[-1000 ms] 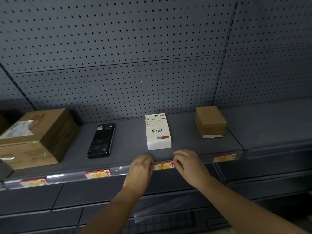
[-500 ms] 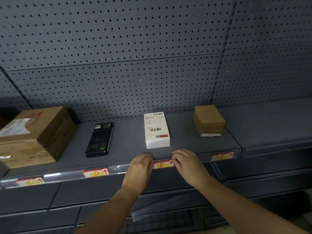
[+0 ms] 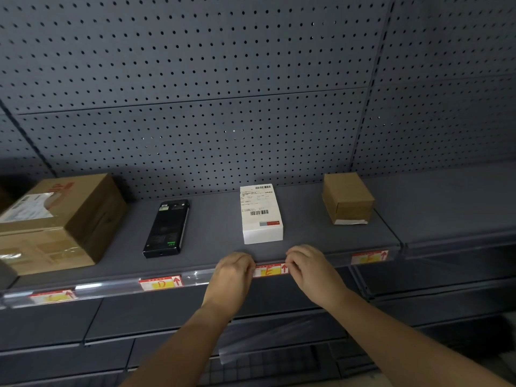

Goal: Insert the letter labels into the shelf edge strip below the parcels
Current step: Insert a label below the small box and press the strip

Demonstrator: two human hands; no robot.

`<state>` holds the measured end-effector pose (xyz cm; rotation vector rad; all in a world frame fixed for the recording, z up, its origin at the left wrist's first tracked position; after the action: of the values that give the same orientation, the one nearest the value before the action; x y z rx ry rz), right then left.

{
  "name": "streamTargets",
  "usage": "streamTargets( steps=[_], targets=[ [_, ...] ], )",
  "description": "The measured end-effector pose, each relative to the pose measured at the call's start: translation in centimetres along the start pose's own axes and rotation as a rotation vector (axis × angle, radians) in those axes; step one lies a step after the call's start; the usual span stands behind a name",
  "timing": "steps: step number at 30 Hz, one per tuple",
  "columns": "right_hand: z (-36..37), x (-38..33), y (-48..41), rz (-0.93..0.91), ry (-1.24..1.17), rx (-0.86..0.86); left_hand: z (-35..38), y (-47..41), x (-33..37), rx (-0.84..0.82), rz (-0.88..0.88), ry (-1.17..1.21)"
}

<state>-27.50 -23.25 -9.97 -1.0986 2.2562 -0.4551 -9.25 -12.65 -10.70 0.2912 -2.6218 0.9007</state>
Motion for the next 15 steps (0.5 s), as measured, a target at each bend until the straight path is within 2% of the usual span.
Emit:
streamTargets(
  steps=[15],
  targets=[
    [-0.14,0.04,-0.05,0.051,-0.005,-0.005,-0.48,0.11,-0.16,0.01,-0.053,0.025]
  ],
)
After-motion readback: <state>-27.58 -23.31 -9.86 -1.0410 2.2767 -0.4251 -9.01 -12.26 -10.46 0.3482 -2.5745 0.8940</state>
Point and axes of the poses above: each hand's wrist, its own y-axis away from the middle knuckle, its own z-axis out of the palm, x = y × z, the point moved 2 cm from there along -y, towards the middle knuckle, and after that the axes turned 13 degrees about x, right-handed, at the moved point
